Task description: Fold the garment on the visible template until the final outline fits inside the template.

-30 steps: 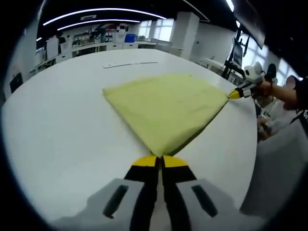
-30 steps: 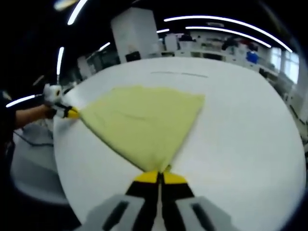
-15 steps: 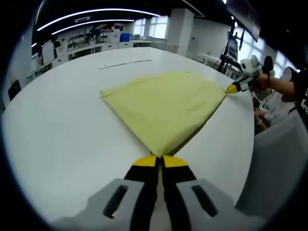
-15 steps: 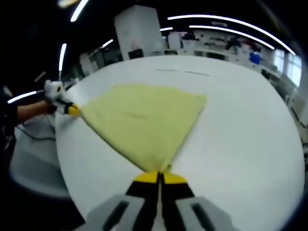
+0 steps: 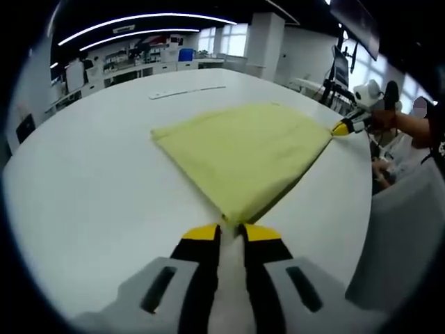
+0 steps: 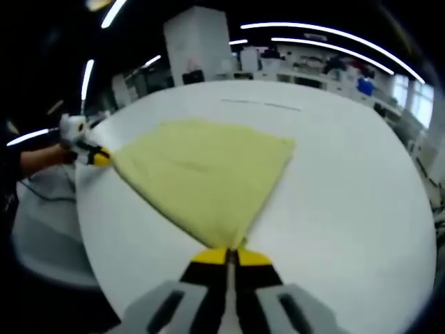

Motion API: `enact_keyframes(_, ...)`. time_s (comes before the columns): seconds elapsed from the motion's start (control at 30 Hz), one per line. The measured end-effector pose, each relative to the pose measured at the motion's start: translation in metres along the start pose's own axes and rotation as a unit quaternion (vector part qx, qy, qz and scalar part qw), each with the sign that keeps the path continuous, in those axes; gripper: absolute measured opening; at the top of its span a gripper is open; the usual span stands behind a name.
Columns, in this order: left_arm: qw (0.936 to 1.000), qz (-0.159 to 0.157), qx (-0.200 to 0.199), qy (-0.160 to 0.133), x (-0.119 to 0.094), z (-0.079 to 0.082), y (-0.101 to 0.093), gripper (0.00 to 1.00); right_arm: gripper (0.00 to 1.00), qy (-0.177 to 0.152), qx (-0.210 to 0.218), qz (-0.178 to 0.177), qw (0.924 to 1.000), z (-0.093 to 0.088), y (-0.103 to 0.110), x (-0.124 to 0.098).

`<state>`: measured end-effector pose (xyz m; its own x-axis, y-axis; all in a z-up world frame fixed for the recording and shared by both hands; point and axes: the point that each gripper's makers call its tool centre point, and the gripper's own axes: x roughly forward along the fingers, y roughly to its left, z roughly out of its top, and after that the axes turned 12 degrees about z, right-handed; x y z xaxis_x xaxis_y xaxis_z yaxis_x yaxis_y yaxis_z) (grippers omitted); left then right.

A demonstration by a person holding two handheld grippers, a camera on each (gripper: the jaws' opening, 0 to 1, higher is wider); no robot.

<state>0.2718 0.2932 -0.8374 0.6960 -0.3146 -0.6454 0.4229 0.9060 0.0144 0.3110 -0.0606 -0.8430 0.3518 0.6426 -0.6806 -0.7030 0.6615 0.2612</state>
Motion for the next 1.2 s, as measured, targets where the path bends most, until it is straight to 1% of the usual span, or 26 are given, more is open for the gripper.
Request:
enact_keyframes(0.03,1.0,0.001,-0.001,-0.001,0.0,0.001,0.0,0.16,0.0,0.0,0.0,0.0,1.0,0.0,0.0,0.0)
enact_keyframes(0.1,1.0,0.006,-0.004,-0.003,0.0,0.003,0.001,0.21,0.04,-0.001,0.003,-0.001,1.0,0.0,0.0,-0.001)
enact_keyframes(0.2,0.9998,0.011,-0.013,-0.009,-0.001,0.006,0.001,0.3,0.12,-0.007,0.004,-0.003,1.0,0.003,0.001,-0.003)
enact_keyframes(0.37,0.9993,0.013,-0.033,-0.014,-0.009,0.01,0.002,0.41,0.23,-0.015,0.006,-0.001,0.9999,0.009,0.005,-0.009)
enact_keyframes(0.5,0.9991,0.019,-0.034,-0.015,-0.016,0.009,0.001,0.5,0.34,-0.025,0.002,0.005,0.9997,0.017,0.013,-0.015)
enact_keyframes(0.63,0.999,0.024,-0.034,-0.014,-0.022,0.009,0.001,0.56,0.45,-0.03,-0.001,0.008,0.9995,0.02,0.018,-0.018)
enact_keyframes(0.73,0.9991,0.026,-0.031,-0.014,-0.025,0.01,0.001,0.62,0.51,-0.032,-0.007,0.012,0.9994,0.023,0.02,-0.02)
enact_keyframes(0.8,0.9988,0.024,-0.037,-0.019,-0.028,0.013,0.001,0.66,0.55,-0.036,-0.006,0.016,0.9992,0.026,0.025,-0.023)
enact_keyframes(0.93,0.9984,0.018,-0.046,-0.028,-0.038,0.019,-0.003,0.72,0.66,-0.041,-0.008,0.021,0.9989,0.031,0.032,-0.029)
enact_keyframes(0.97,0.9983,0.018,-0.047,-0.03,-0.04,0.018,0.001,0.73,0.68,-0.043,-0.009,0.021,0.9988,0.033,0.034,-0.031)
enact_keyframes(1.03,0.9982,0.018,-0.047,-0.03,-0.042,0.019,0.002,0.75,0.72,-0.044,-0.011,0.022,0.9987,0.035,0.036,-0.035)
enact_keyframes(1.1,0.9977,0.021,-0.054,-0.035,-0.047,0.022,0.003,0.77,0.75,-0.046,-0.015,0.022,0.9986,0.037,0.039,-0.038)
enact_keyframes(1.13,0.9967,0.019,-0.067,-0.042,-0.049,0.026,0.002,0.77,0.77,-0.046,-0.016,0.022,0.9986,0.039,0.042,-0.039)
enact_keyframes(1.17,0.9961,0.017,-0.072,-0.048,-0.051,0.028,0.001,0.78,0.79,-0.046,-0.017,0.022,0.9985,0.04,0.044,-0.041)
enact_keyframes(1.2,0.9958,0.018,-0.076,-0.048,-0.053,0.028,0.001,0.8,0.8,-0.049,-0.021,0.023,0.9983,0.043,0.046,-0.042)
